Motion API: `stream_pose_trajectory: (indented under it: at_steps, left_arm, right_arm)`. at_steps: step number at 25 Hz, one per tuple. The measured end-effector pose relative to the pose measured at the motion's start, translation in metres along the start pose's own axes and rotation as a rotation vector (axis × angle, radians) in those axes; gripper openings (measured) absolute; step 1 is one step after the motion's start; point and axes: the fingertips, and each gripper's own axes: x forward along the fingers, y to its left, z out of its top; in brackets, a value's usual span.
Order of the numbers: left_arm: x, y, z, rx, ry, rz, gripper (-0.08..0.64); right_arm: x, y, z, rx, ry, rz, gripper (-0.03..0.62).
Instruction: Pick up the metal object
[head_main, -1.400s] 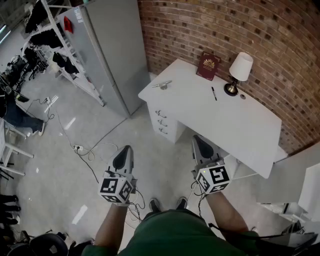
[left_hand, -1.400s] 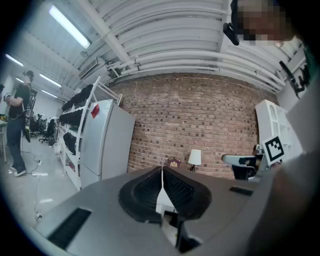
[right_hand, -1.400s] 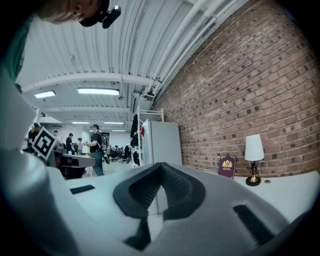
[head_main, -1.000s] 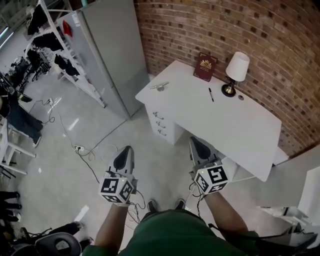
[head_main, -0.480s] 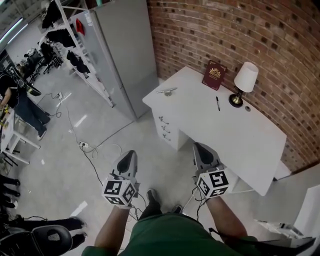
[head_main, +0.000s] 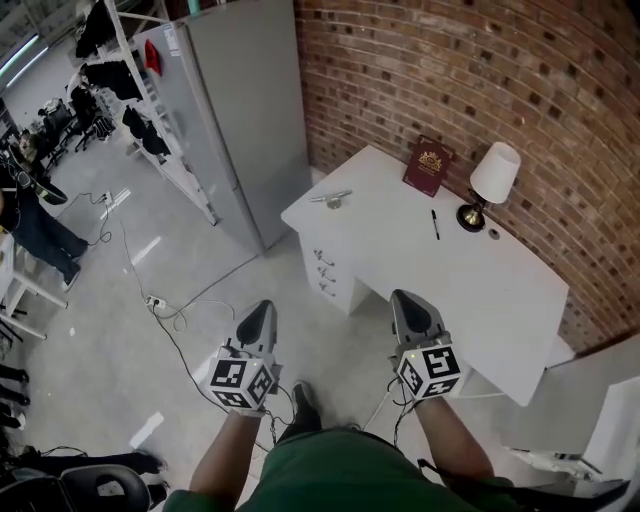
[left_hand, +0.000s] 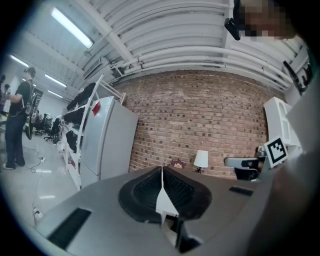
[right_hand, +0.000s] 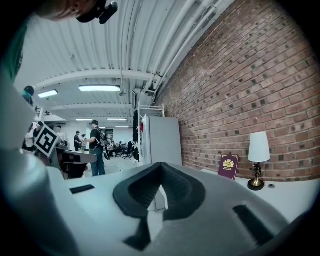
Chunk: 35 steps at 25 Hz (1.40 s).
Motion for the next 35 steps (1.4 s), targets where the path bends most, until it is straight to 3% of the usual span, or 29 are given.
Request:
stream_pose_trajectory:
  at_steps: [17,25,30,35]
  left_arm:
    - [0.099,0.163,0.024,-0.056,-0.004,-0.055,0.012]
    - [0.125,0.207,0.017,-0.095,0.009,-0.031,0.012]
    - [0.155,0.214,0.009,-0.105,0.023,-0.019,0.012]
    - [0.188,0.227,0.005,-0.100,0.041,0.044,0.012]
  right_arm:
    - [0.153,0.021,0.006,0.013,0.026,-0.122,0.003]
    - [0.198,0.032,-0.005,-0.014,0.069,-0.103,0.003]
    - [0.234,0.014,-0.019,-0.013,0.093,-0.077,0.003]
    - [0.292,-0.015,-0.044,-0.049,0.137,-0.021,0.003]
